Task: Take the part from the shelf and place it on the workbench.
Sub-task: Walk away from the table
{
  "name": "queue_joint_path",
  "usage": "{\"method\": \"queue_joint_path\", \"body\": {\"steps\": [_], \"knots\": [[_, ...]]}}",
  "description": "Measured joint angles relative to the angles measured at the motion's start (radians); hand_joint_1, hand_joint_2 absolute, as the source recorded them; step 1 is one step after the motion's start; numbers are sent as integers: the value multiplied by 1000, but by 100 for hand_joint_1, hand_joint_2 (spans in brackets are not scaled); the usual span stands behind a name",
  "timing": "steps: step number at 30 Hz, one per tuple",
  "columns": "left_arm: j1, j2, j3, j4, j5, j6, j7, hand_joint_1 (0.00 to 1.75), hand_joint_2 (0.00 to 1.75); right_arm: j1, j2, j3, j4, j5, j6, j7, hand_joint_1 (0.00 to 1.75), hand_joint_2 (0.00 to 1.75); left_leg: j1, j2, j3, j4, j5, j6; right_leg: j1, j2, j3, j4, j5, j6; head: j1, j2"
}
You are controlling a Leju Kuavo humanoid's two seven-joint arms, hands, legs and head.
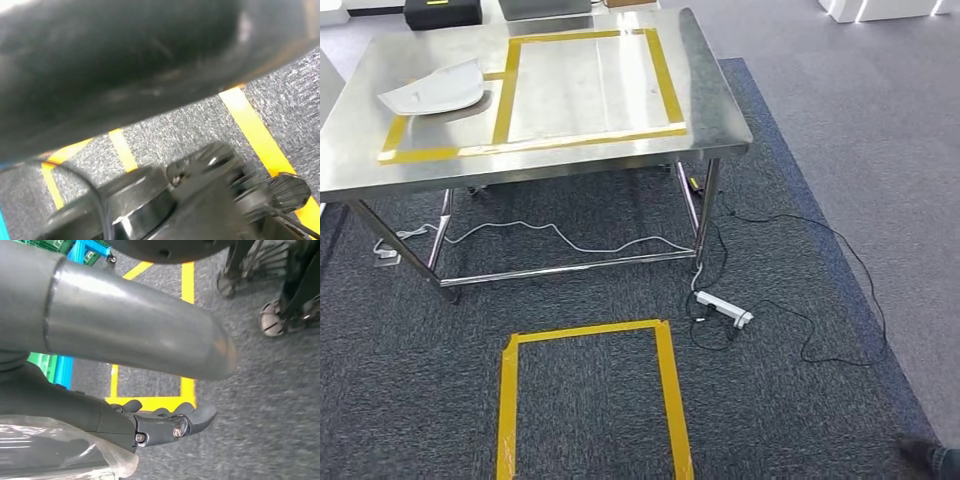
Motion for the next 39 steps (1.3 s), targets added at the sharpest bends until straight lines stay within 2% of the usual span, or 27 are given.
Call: {"method": "queue_joint_path", "body": {"steps": [1,3,4,5,6,8,9,10,11,13,15,17,19,20,22,24,25,26,27,28,29,31,32,34,35,36,39], "knots": [[-4,0,-2,0,-2,4,1,0,0,-1,1,0,1,-2,3,3,0,0,-6,1,10,-23,8,4,-3,-2,0,-5,12,5,-1,0],[-5,-2,-5,0,-3,9,4,0,0,0,1,0,3,-5,8,6,0,0,-12,1,-2,-29,36,5,-8,-3,1,-22,38,19,-5,0],[-5,-4,-7,1,-3,9,5,0,0,0,0,0,4,-6,10,8,0,0,-10,3,-10,-35,54,8,-9,-2,-1,-26,37,25,-7,0],[-5,-5,-8,1,-3,10,6,0,0,1,0,0,4,-6,11,8,0,0,-8,5,-22,-42,74,12,-10,1,-7,-17,13,29,-7,0],[-5,-6,-8,2,-3,10,7,0,0,2,0,0,5,-7,11,10,0,0,-5,6,-37,-48,94,14,-10,3,-17,9,-33,33,-6,0],[-5,-8,-9,2,-3,10,8,0,0,2,-1,0,5,-8,11,12,0,0,-3,8,-73,-48,125,17,-12,5,-34,119,-155,40,-4,0],[-4,-9,-9,2,-3,10,9,0,0,2,-1,0,5,-8,12,12,0,0,-3,10,-93,-46,139,16,-12,5,-37,181,-189,44,-4,0],[-4,-11,-9,2,-3,10,9,0,0,1,-2,0,5,-9,12,12,0,0,-3,12,-114,-42,154,14,-12,5,-30,230,-195,47,-4,0],[-4,-12,-10,2,-3,10,10,0,0,1,-3,0,5,-10,12,13,0,0,-3,13,-135,-37,167,12,-12,4,-12,252,-176,50,-4,0],[-4,-13,-10,2,-3,11,12,0,0,0,-5,0,5,-11,12,13,0,0,-1,15,-175,-23,189,4,-14,5,73,191,-124,52,-4,0],[-5,-14,-10,2,-3,11,12,0,0,-3,-6,-1,5,-11,13,13,0,0,-3,15,-203,-5,205,-6,-15,6,201,33,-140,48,2,0],[-6,-14,-10,2,-3,11,12,0,0,-5,-6,0,5,-11,13,12,0,0,-5,15,-216,4,224,-15,-11,7,260,-65,-174,34,6,0],[-3,-13,-11,3,-3,11,12,0,0,-3,-7,-1,5,-11,14,13,0,0,-2,14,-222,4,239,-24,-10,5,243,-69,-166,14,5,0],[-1,-12,-11,4,-3,11,12,0,0,-2,-7,-1,5,-12,14,13,0,0,0,12,-228,11,224,-30,-10,3,232,-68,-156,5,4,0],[4,-10,-11,5,-3,11,12,0,0,-1,-7,-1,6,-14,14,14,0,0,5,9,-247,82,133,-43,-12,-1,203,-68,-130,-9,0,0],[7,-10,-11,5,-3,12,12,0,0,0,-7,-2,6,-19,14,14,0,0,9,8,-265,210,27,-53,-12,-3,173,-65,-103,-13,-3,0],[6,-10,-11,5,-2,13,12,0,0,0,-7,-3,6,-23,15,14,0,0,10,8,-266,263,7,-55,-11,-3,158,-62,-90,-12,-3,0],[6,-10,-12,5,-2,14,12,0,0,-1,-7,-4,6,-28,16,14,0,0,11,8,-255,289,11,-55,-11,-4,141,-58,-77,-11,-3,0],[6,-10,-12,5,-1,16,12,0,0,-1,-7,-6,6,-32,18,14,0,0,12,7,-228,282,32,-54,-11,-5,122,-52,-65,-9,-3,0],[6,-10,-12,5,0,19,12,0,0,-1,-7,-9,6,-36,20,14,0,0,12,7,-182,232,61,-51,-11,-5,103,-45,-55,-7,-3,0],[6,-10,-12,5,0,21,12,0,0,-1,-7,-10,6,-38,22,14,0,0,12,5,-126,156,75,-48,-11,-5,88,-40,-46,-3,-1,0],[3,-11,-14,5,0,25,10,0,0,-1,-7,-12,6,-40,24,14,0,0,9,1,-36,10,69,-38,-9,-4,69,-35,-27,8,1,0],[3,-11,-14,5,0,26,10,0,0,-1,-7,-12,5,-41,25,14,0,0,6,-1,-20,-24,60,-33,-10,-4,65,-37,-17,14,3,0],[3,-12,-15,5,-1,27,9,0,0,0,-8,-12,5,-43,26,14,0,0,2,-1,-29,-34,71,-19,-12,-3,61,-44,2,28,4,0],[3,-13,-16,6,-1,28,9,0,0,2,-9,-13,5,-43,27,13,0,0,2,0,-39,-36,82,-10,-14,-2,54,-40,-4,33,4,0],[2,-14,-16,6,-2,28,9,0,0,4,-10,-13,5,-44,28,12,0,0,3,2,-53,-37,95,0,-15,0,43,-23,-30,38,5,0],[1,-20,-18,6,-5,33,10,0,0,5,-16,-14,6,-46,30,8,0,0,-1,6,-102,-38,137,18,-15,4,-5,136,-183,43,9,0]]}}
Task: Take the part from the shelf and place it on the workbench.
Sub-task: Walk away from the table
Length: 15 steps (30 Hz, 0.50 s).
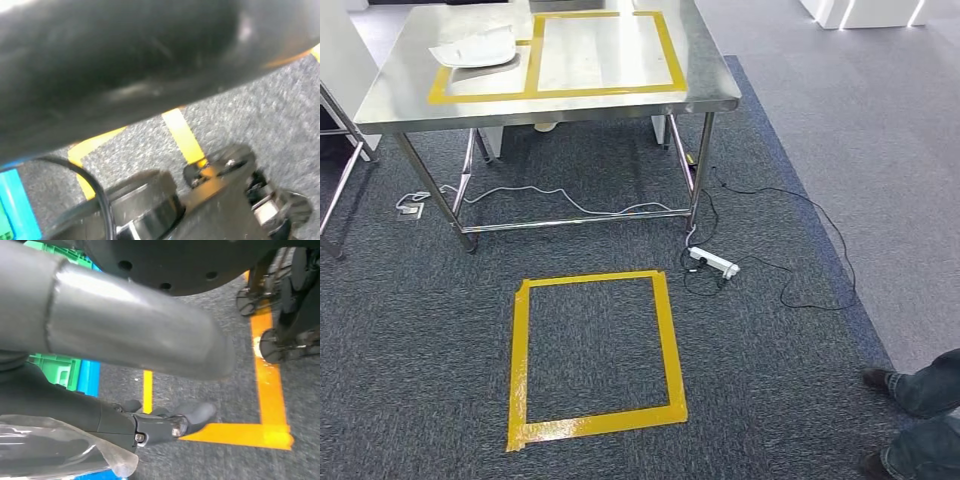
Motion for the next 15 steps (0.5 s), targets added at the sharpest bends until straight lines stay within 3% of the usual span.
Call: {"method": "queue_joint_path", "body": {"steps": [1,2,3,5,7,8,9,11,13,15], "knots": [[0,-3,0,0,1,8,2,0,0,0,-2,0,0,-1,1,-1,0,0,-3,1,-18,1,14,1,1,0,-7,61,-29,0,1,0],[1,-7,-1,0,2,17,4,0,0,0,-4,-1,0,-1,2,-2,0,0,-6,1,-36,2,28,2,2,0,-2,102,-33,0,2,0],[1,-11,-1,0,4,26,6,0,0,-1,-5,-1,0,-1,3,-2,0,0,-8,2,-54,3,41,2,3,0,19,110,-13,-3,3,0],[1,-20,-1,0,6,37,6,0,0,-1,-10,-1,0,-1,3,-2,0,0,-13,2,-84,5,66,1,9,0,113,20,43,-15,8,0],[0,-27,-1,0,6,41,7,0,0,-5,-15,-1,0,-1,4,-3,0,0,-18,2,-104,9,89,-3,17,0,242,-151,39,-30,14,0],[0,-31,-1,0,5,43,7,0,0,-7,-17,-1,0,-1,4,-3,0,0,-19,3,-110,10,100,-7,21,0,281,-214,24,-35,16,0],[0,-33,-1,0,4,45,7,0,0,-8,-19,-2,0,-1,4,-4,0,0,-19,4,-114,9,110,-11,23,0,300,-252,12,-38,19,0],[0,-35,-2,0,-2,47,12,0,0,-6,-19,-3,1,-1,7,-4,0,0,-17,4,-121,9,120,-21,21,-1,287,-263,18,-47,23,0],[3,-36,-5,0,-9,48,21,0,0,-2,-20,-5,2,-1,8,-4,0,0,-13,0,-135,48,67,-37,15,-5,272,-264,35,-60,21,0],[5,-36,-9,0,-14,48,32,0,0,0,-21,-5,2,0,10,-5,0,0,-1,-2,-161,165,-37,-53,13,-7,253,-262,53,-66,13,0]]}}
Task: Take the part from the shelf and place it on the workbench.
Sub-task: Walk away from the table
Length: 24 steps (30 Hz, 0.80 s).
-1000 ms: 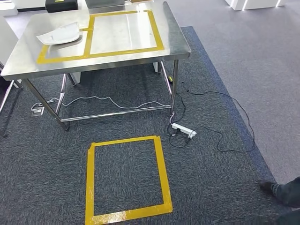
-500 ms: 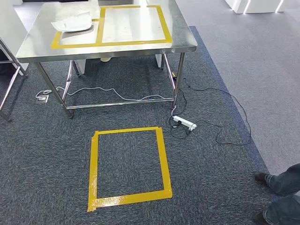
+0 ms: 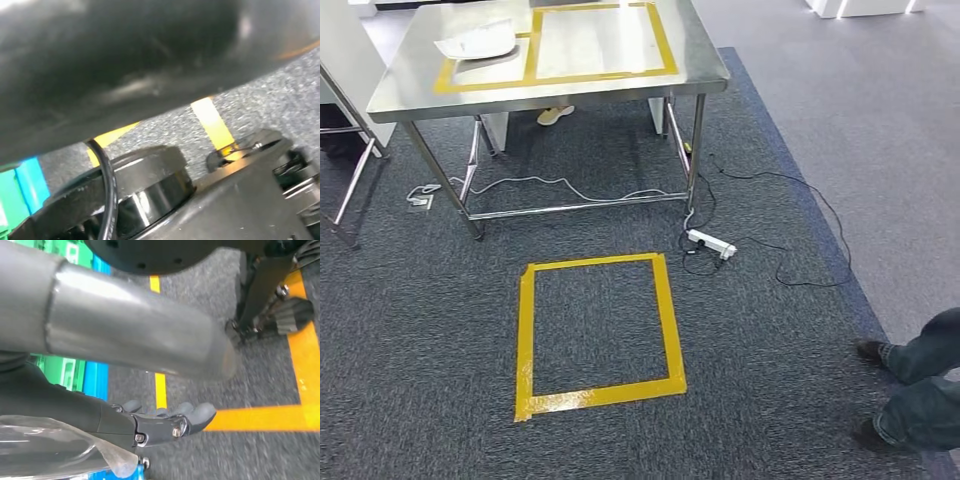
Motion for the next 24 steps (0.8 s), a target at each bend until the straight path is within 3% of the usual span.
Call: {"method": "queue_joint_path", "body": {"steps": [1,2,3,4,5,7,8,11,12,15,16,18,24], "knots": [[0,0,-2,0,-2,0,4,0,0,0,0,0,0,1,0,0,0,0,6,0,-12,68,-37,-7,0,-1,-11,3,8,1,-3,0],[0,0,-4,0,-4,0,8,0,0,1,0,0,0,3,1,0,0,0,11,0,-15,119,-51,-12,-1,-2,-23,9,14,4,-4,0],[0,-1,-6,0,-5,0,12,0,0,1,0,0,1,4,1,0,0,0,16,0,-5,137,-45,-16,-3,-2,-33,16,18,6,-4,0],[0,-1,-7,0,-6,0,14,0,0,1,0,0,1,6,1,0,0,0,20,0,25,113,-26,-20,-5,-3,-43,25,21,9,-3,0],[0,-1,-8,0,-7,0,17,0,0,0,0,0,2,8,0,0,0,0,23,0,72,51,-2,-23,-8,-2,-51,35,23,13,-3,0],[-2,-2,-10,0,-8,0,20,0,0,-1,-1,0,2,11,0,0,0,0,24,-2,161,-86,11,-22,-10,-2,-68,51,27,23,-4,0],[-3,-2,-11,0,-9,0,22,0,0,-2,-2,0,3,12,0,0,0,0,23,-4,184,-128,9,-18,-10,-1,-75,55,29,30,-4,0],[-2,-4,-15,0,-12,-1,26,0,0,-2,-3,0,3,12,0,0,0,0,18,-5,182,-149,7,4,-11,-1,-84,56,37,50,-3,0],[-2,-4,-16,0,-14,-1,27,0,0,-2,-3,0,3,12,0,0,0,0,18,-5,180,-152,10,8,-11,0,-87,53,38,46,-2,0],[-3,-6,-20,0,-16,-4,27,0,0,-3,-6,0,3,13,1,0,0,0,16,-6,177,-158,14,12,-10,0,-96,47,38,1,1,0],[-4,-7,-22,0,-18,-9,27,0,0,-3,-7,0,3,13,3,0,0,0,14,-6,176,-158,15,15,-11,0,-97,47,41,-5,1,0],[-4,-4,-28,0,-25,-26,27,0,0,-2,-7,0,4,16,6,-2,0,0,10,-5,174,-157,17,21,-14,1,-98,45,50,6,1,0],[-6,16,-42,0,-36,-57,28,0,0,-2,-8,1,5,28,8,-9,0,0,3,-5,162,-149,24,31,-22,2,-99,44,67,53,0,0]]}}
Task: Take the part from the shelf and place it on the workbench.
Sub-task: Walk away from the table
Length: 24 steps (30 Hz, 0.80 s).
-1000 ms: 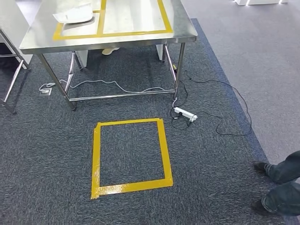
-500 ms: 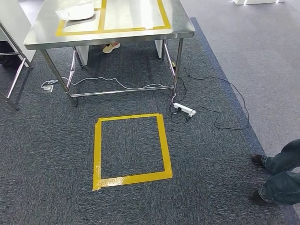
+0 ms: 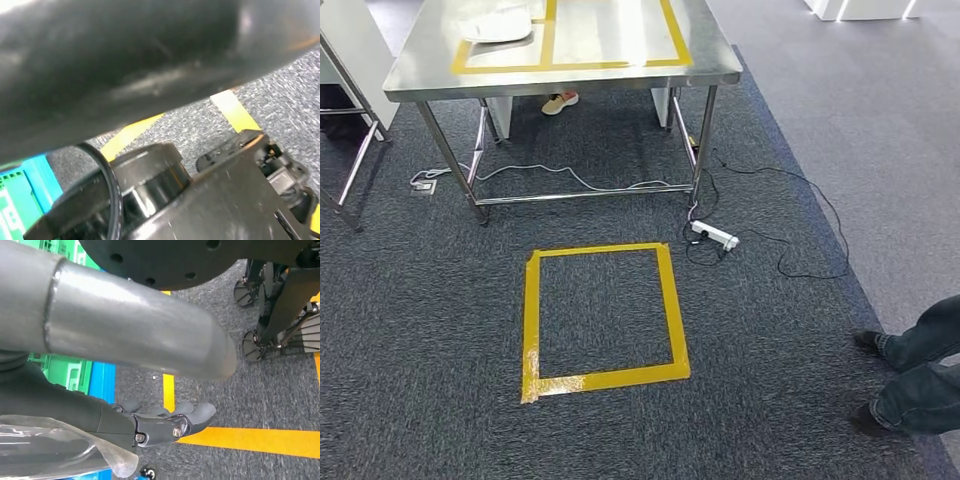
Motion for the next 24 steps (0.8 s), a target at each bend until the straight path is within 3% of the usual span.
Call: {"method": "queue_joint_path", "body": {"steps": [11,15,17,19,22,23,24], "knots": [[0,13,-20,0,-8,4,17,0,0,0,0,18,7,27,-5,-2,0,0,-2,0,-13,4,6,-2,-1,0,-11,3,6,11,-1,0],[0,17,-23,0,-11,3,20,0,0,0,0,28,9,31,-6,-2,0,0,-4,0,-17,7,9,3,-4,-1,-12,2,11,18,-1,0],[0,17,-24,0,-11,3,20,0,0,0,-1,31,9,31,-7,-2,0,0,-2,1,-16,-1,18,11,-4,0,-17,6,7,23,0,0],[-2,17,-26,0,-12,3,20,0,0,0,-2,33,10,30,-7,-3,0,0,3,3,-18,-12,29,21,-3,4,-44,60,-37,24,2,0],[-2,16,-29,0,-12,3,20,0,0,1,-4,34,10,28,-8,-3,0,0,1,3,-33,-12,37,26,-3,6,-129,264,-150,22,4,0],[-1,16,-30,0,-12,3,20,0,0,2,-4,34,10,28,-8,-3,0,0,0,0,-38,-11,39,24,-3,6,-143,306,-164,22,4,0],[0,16,-30,0,-12,3,21,0,0,3,-4,34,11,28,-8,-4,0,0,0,-4,-41,-11,42,22,-3,6,-137,307,-159,20,4,0]]}}
